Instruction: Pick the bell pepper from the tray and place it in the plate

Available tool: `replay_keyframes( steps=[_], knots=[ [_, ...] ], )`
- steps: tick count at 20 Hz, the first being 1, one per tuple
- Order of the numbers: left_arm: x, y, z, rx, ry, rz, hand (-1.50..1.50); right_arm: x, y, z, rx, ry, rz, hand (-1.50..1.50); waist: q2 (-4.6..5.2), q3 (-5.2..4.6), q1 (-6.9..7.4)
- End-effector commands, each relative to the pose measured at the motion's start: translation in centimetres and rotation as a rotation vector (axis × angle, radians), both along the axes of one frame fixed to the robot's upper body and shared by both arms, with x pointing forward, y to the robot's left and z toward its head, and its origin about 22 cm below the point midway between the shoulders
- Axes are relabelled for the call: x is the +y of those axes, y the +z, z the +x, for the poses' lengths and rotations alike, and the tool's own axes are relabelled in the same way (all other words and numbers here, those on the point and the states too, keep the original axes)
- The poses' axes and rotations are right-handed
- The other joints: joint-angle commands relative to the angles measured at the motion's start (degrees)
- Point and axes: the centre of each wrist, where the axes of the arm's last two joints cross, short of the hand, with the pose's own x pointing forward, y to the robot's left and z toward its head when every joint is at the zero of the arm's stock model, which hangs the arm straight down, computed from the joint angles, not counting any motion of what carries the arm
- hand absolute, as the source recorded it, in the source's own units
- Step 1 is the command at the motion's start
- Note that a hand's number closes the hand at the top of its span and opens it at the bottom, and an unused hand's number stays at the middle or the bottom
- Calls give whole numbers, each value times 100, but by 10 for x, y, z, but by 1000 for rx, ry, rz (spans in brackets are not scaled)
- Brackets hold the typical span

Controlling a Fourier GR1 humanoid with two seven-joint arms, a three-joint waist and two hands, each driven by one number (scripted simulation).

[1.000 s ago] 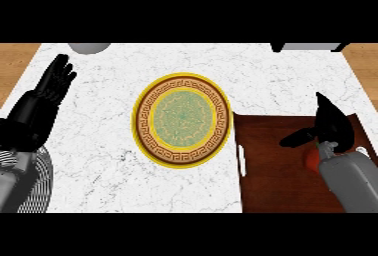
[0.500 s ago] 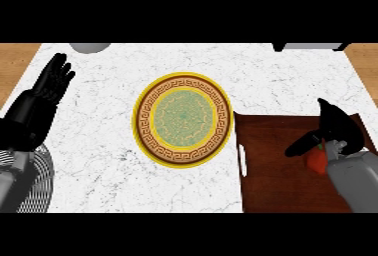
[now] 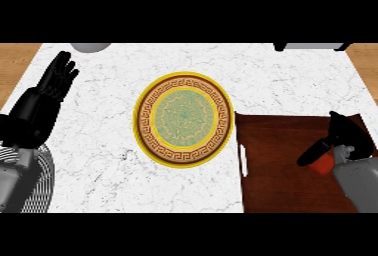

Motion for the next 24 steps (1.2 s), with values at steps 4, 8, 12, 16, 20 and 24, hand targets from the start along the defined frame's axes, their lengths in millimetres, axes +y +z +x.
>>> replay_keyframes(
  steps=[4,8,12,16,20,24],
  knots=[
    [-8,2,-5,-14,-5,19,0,-15,-8,-10,121,-113,-12,-150,0,4,-1],
    [3,4,8,-2,-5,10,0,-5,-37,1,144,-88,17,-150,16,5,29],
    [-9,-7,0,-22,0,-5,0,1,-61,-18,183,-112,21,-150,9,4,22],
    [2,-7,-4,-21,10,27,0,-6,-63,-18,210,-129,5,-150,4,4,24],
    [-1,10,5,-5,-1,-4,0,-31,-71,-8,129,-87,9,150,9,7,26],
    [-9,-1,-2,-17,-10,0,0,-24,-67,-2,-3,-41,-191,150,10,8,73]
  ],
)
